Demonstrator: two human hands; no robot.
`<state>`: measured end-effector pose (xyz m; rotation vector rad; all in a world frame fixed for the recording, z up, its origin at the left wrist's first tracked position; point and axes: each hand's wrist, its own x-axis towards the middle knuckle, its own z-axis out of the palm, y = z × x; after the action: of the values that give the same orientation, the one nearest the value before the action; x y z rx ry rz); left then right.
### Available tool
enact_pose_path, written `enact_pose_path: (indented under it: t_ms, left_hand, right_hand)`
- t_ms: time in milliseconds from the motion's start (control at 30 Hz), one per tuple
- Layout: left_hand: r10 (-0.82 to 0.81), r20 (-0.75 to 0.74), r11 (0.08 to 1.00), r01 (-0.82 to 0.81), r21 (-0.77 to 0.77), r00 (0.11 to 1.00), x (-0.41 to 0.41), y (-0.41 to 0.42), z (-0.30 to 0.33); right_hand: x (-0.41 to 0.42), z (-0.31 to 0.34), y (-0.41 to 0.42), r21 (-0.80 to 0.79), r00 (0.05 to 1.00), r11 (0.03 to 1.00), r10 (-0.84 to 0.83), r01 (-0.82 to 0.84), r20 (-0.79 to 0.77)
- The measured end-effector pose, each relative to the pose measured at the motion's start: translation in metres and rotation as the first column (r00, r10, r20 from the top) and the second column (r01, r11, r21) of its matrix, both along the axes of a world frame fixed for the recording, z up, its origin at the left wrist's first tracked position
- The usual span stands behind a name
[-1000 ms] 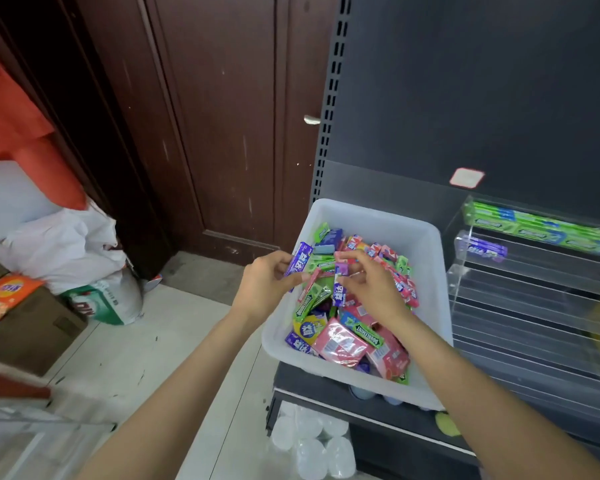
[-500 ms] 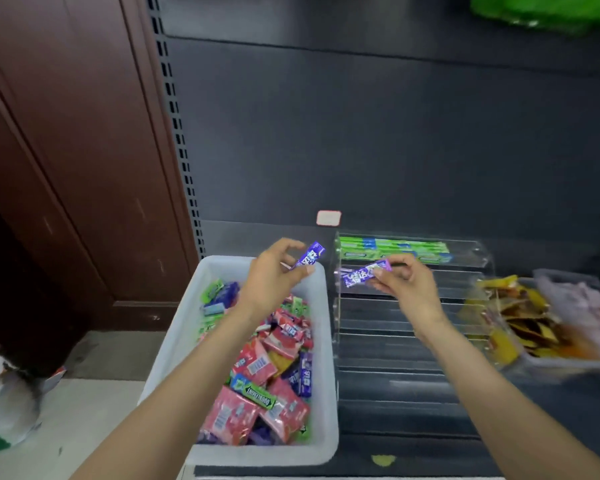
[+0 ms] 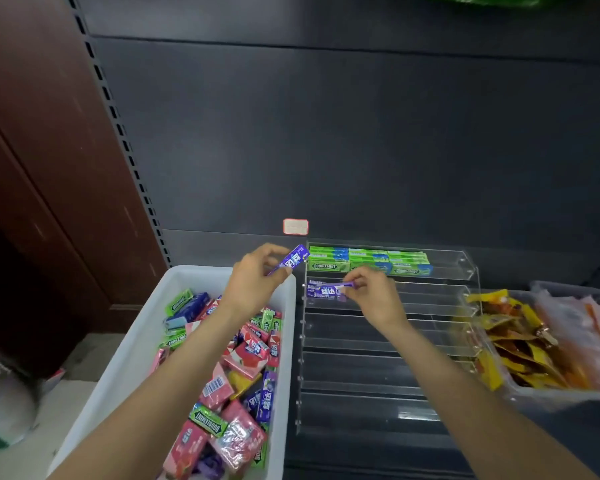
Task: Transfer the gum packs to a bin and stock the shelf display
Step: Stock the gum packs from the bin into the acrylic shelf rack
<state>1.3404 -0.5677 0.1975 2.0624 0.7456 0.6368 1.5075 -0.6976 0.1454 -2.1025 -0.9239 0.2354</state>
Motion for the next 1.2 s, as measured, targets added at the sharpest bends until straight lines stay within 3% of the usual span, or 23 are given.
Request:
enact_pose_path:
  t_ms: [233,467,667,733,833,900,1033,1200]
  left_hand:
    - [0.029,-0.043,0.998,-0.032,-0.050,0.999,-0.003,0.002,-0.006]
    - [0.037,-0.061,0.998,-0.040,-0.050,0.997,-0.003,0.004,-0.011]
    - [-0.001,-0.068,0.998,-0.004,-0.069,0.998,0.004,0.003,-0.015]
    - [0.016,-0.056,0.996,-0.020,-0.089,0.998,0.009,0.001,-0.016]
    - [0.039,0.029,0.982,-0.033,-0.185,0.999,0.016,-0.006,-0.017]
    - [0.037,0.084,0.969,-0.015,-0.247,0.996,0.022,-0.010,-0.018]
    - [-0.007,0.135,0.952,0.048,-0.304,0.991,0.033,-0.017,-0.022]
    - [-0.043,0.112,0.948,0.075,-0.308,0.993,0.036,-0.015,-0.031]
  right_hand:
    - [0.006,-0.010,0.013,-0.135,0.977,0.990,0.070,-0.044,0.200]
    - [0.010,-0.011,0.022,-0.202,0.979,0.977,0.111,-0.075,0.173]
    - [0.001,0.003,0.013,-0.300,0.950,0.950,0.170,-0.088,0.261]
    - [-0.004,0.009,0.009,-0.176,0.965,0.981,0.127,-0.087,0.228]
    - [-0.016,0.017,0.005,0.099,0.964,0.973,0.221,-0.207,-0.150]
    - [-0.022,0.018,0.003,0.170,0.921,0.953,0.288,-0.250,-0.262]
    - [-0.023,0.017,0.001,0.242,0.952,0.955,0.222,-0.169,-0.213]
    - [-0.015,0.013,-0.005,0.214,0.973,0.963,0.192,-0.162,-0.128]
